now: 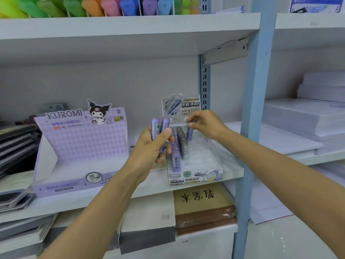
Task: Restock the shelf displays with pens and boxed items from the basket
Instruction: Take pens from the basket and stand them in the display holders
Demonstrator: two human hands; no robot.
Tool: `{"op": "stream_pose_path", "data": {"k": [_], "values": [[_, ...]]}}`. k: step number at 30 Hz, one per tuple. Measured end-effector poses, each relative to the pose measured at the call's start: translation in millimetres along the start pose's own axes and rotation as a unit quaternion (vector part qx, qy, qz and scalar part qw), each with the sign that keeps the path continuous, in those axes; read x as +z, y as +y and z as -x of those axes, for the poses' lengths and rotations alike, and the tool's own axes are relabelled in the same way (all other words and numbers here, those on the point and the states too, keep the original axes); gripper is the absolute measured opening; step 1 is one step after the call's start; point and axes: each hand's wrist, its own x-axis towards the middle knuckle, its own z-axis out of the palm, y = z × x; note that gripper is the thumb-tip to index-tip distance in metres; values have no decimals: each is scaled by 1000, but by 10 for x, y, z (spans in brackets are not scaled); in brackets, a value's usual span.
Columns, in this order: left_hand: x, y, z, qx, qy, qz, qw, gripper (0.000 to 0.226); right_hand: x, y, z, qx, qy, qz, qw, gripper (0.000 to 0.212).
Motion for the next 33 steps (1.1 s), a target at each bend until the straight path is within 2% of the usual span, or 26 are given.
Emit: {"op": "stream_pose_path", "data": {"k": [3,8,11,14,15,17,19,21,25,28,33], "values": [[-2,-2,-25,9,-1,1,1000,28,20,-10,-20,-2,-10,10,1000,17],[-16,18,-28,10,-8,4,1000,23,144,-4,-10,-33,69,55,996,12],[-26,38,-17,9,-11,9,1000,22,180,22,-3,-13,59,129,990,9],[-32,75,8,10,-11,9,1000,19,155,16,26,-6,55,132,990,12],[-36,88,20,11,-11,9,1000,19,122,-6,40,-15,60,105,993,14],[-42,122,50,11,-15,5,1000,20,33,-95,81,-34,65,-22,997,16],[-35,162,79,11,-20,-4,1000,21,-71,-239,157,-41,36,-187,981,18],[-17,210,102,12,-22,-8,1000,22,-158,-381,235,-64,-22,-284,956,19],[43,303,147,21,-35,-13,999,24,-227,-623,365,-112,-142,-297,938,18],[65,340,190,8,-38,-2,999,26,-246,-707,411,-123,-126,-298,938,15],[0,342,217,-12,-17,21,1000,30,-322,-669,412,-95,-68,-356,927,22]]}}
